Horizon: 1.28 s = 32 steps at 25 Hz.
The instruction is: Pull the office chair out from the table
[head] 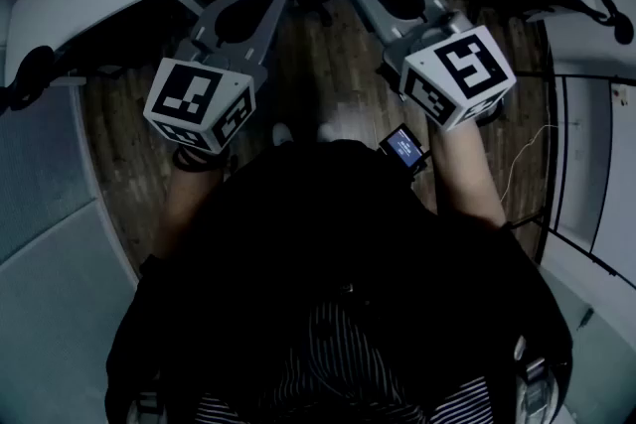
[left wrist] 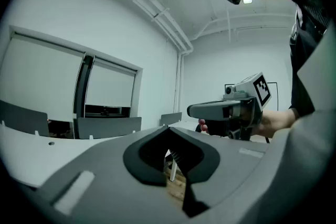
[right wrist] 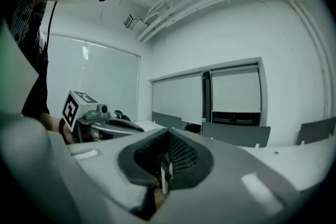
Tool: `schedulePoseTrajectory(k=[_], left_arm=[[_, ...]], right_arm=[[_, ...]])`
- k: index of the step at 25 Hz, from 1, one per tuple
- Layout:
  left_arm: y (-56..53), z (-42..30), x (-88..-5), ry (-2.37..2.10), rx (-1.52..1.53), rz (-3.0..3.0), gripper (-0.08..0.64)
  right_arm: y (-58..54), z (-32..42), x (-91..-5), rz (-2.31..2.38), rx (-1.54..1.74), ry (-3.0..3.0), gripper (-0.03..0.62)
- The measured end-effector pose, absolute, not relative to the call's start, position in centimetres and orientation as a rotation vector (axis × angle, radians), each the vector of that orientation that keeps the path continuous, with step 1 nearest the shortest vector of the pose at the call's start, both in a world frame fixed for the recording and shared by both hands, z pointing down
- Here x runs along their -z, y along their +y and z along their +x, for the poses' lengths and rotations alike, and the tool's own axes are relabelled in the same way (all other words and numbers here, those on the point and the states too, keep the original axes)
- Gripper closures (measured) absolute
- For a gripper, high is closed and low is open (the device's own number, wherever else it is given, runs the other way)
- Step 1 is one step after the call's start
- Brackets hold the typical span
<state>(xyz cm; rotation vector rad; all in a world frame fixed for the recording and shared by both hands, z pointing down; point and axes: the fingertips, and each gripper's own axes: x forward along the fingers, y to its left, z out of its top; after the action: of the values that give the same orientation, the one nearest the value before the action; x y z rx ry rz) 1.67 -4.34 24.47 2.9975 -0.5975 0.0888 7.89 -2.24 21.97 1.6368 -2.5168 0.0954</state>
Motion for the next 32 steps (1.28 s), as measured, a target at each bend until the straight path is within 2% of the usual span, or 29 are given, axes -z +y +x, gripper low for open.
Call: schedulePoseTrajectory(k=[11, 18, 32], left_arm=[[-3.7, 1.4, -25.1, -0.611, -0.097, 2.988, 0.557], [-2.7, 3.1, -24.8, -0.641, -0.083, 2.983, 0.557], [0.6, 5.6, -27.7, -0.686, -0.209, 2.965, 0.557]], right_arm=[[-1.6, 7.6, -22.5, 1.575, -0.076, -2.546, 0.592], [0.6, 11.7, -22.9, 1.604, -0.081, -2.579, 0.592], [3.8, 13.8, -26.0, 1.494, -0.151, -2.665, 0.592]])
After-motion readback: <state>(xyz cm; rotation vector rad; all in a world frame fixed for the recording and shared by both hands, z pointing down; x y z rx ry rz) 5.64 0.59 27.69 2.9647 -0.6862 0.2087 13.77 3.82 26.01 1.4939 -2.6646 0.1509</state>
